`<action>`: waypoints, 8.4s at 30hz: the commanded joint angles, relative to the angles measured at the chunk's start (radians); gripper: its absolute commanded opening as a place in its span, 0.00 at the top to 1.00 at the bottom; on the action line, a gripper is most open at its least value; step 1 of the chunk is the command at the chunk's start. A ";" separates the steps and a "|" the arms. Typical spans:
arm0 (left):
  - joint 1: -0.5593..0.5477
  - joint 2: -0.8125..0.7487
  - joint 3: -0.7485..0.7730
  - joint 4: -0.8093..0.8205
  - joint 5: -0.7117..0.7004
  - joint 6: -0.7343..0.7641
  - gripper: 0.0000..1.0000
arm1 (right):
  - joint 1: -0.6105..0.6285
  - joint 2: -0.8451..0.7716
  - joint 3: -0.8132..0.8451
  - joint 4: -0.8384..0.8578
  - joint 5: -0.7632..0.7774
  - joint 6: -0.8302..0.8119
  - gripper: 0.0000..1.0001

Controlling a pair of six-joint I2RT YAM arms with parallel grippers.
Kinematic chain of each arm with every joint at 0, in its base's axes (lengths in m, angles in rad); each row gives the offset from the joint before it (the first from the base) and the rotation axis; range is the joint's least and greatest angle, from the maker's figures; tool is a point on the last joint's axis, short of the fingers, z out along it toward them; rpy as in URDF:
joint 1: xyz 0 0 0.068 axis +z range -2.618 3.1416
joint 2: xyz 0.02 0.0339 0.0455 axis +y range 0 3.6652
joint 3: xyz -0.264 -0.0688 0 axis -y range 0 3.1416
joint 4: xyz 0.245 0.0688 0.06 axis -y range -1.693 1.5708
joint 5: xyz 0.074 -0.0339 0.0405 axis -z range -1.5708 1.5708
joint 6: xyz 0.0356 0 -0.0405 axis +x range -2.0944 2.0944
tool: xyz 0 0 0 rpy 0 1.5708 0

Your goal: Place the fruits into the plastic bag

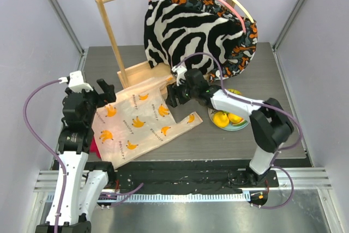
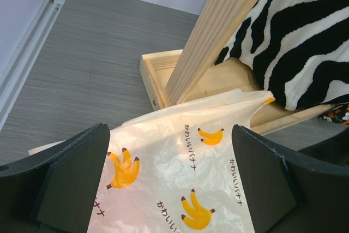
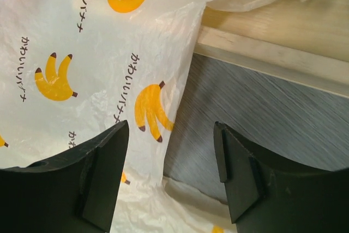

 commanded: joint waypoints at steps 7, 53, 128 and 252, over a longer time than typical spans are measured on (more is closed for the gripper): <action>0.005 -0.024 -0.008 0.022 0.008 0.006 0.00 | -0.007 0.200 0.119 -0.036 -0.171 0.007 0.37; -0.479 0.309 0.020 0.293 0.092 -0.342 0.07 | 0.070 -0.153 -0.126 0.061 -0.066 0.061 0.99; -0.796 0.907 0.268 0.138 -0.241 -0.233 0.26 | -0.209 -0.523 -0.407 -0.065 0.192 0.211 0.35; -0.590 0.504 0.733 -0.103 0.344 0.492 0.00 | -0.078 -0.267 0.124 -0.113 -0.231 0.029 0.99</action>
